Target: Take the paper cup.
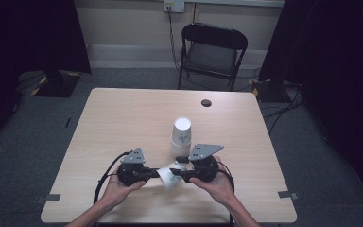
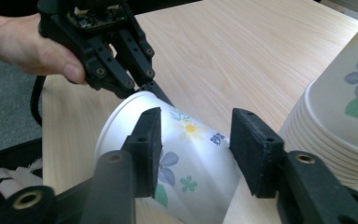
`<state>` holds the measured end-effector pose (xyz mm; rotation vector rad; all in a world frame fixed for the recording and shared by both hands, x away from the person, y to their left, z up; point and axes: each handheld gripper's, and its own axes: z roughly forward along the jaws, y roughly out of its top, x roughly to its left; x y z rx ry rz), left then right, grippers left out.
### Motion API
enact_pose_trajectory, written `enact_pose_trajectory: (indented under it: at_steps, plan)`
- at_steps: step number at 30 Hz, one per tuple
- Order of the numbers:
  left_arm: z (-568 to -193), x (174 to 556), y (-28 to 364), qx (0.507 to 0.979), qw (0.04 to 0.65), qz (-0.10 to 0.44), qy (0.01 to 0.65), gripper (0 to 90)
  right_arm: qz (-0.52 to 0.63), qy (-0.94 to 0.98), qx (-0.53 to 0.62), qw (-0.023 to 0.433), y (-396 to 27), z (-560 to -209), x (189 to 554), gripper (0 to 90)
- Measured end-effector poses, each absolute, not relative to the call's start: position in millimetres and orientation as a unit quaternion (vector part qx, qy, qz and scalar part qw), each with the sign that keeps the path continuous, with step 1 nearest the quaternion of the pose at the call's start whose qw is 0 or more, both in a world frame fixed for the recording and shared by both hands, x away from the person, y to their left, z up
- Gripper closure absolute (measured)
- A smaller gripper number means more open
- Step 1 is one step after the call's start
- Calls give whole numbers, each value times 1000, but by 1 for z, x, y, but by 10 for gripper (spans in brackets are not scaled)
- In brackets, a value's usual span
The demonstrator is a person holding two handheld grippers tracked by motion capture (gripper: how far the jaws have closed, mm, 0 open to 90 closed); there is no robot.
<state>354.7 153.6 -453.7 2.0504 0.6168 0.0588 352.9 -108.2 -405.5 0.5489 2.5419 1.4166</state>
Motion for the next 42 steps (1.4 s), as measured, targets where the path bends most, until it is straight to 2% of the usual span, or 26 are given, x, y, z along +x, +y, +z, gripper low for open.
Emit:
enact_pose_trajectory:
  at_steps: [4,5,21,28,32,39,42]
  plan:
    - [-454,357,156,840,476,30,258,878,462,868,163,83,-107,-409,350,444]
    - [-454,357,156,839,477,31,260,879,447,877,153,92,-104,-412,347,397]
    - [-456,362,158,833,486,-9,264,887,359,920,57,148,-83,-427,338,148]
    - [-458,365,157,832,485,-28,269,885,318,934,31,162,-67,-438,334,149]
    - [-457,367,160,827,491,-33,272,885,315,934,34,164,-65,-440,337,210]
    - [-456,367,161,816,504,-24,284,857,352,925,69,129,-72,-439,342,262]
    - [-455,367,162,812,505,-24,292,861,363,921,78,121,-73,-437,344,258]
